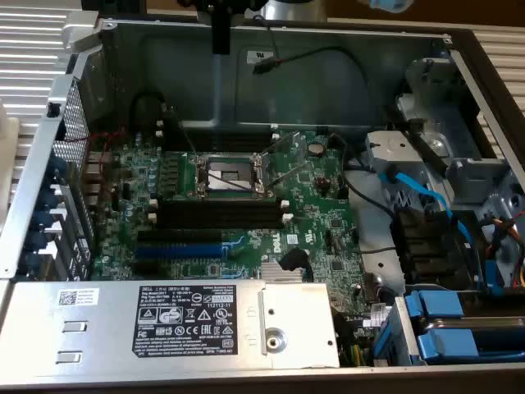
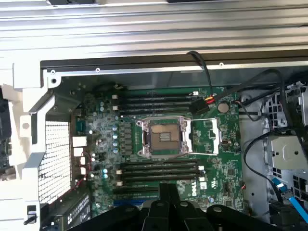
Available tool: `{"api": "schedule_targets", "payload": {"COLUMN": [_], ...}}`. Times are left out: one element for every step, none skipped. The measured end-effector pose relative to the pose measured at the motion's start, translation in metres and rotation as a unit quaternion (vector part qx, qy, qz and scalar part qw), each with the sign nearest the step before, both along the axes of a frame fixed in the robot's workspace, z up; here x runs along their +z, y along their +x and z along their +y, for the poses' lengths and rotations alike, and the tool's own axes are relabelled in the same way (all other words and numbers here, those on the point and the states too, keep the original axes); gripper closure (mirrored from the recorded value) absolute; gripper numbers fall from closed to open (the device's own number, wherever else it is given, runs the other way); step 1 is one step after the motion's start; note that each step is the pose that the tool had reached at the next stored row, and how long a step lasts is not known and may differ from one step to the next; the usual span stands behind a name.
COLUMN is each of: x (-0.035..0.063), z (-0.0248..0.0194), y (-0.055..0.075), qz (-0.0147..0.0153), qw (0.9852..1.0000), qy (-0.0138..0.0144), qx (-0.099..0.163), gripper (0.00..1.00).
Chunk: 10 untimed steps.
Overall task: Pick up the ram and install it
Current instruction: 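Reach for the ram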
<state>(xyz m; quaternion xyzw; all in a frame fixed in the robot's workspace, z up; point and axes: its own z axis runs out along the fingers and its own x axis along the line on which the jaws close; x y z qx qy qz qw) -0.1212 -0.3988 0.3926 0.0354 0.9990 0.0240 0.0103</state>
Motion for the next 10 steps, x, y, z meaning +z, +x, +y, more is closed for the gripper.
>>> {"api": "schedule_targets", "payload": {"x": [0.0,0.0,0.0,0.0,0.0,0.0,0.0,0.0,0.0,0.0], "z": [0.0,0.0,0.0,0.0,0.0,0.0,0.0,0.0,0.0,0.0], "y": [0.0,0.0,0.0,0.0,0.0,0.0,-0.0001,-0.0003,-0.0004,-0.0009], "qz": [0.0,0.0,0.0,0.0,0.0,0.0,0.0,0.0,0.0,0.0], "qw": [1.0,1.0,1.0,1.0,1.0,1.0,1.0,1.0,1.0,1.0], "qy": [0.0,0.0,0.0,0.0,0.0,0.0,0.0,0.0,0.0,0.0], "qx": [0.0,0.0,0.0,0.0,0.0,0.0,0.0,0.0,0.0,0.0], "gripper": [0.89,0.89,0.89,0.89,0.89,0.89,0.89,0.89,0.89,0.89]}}
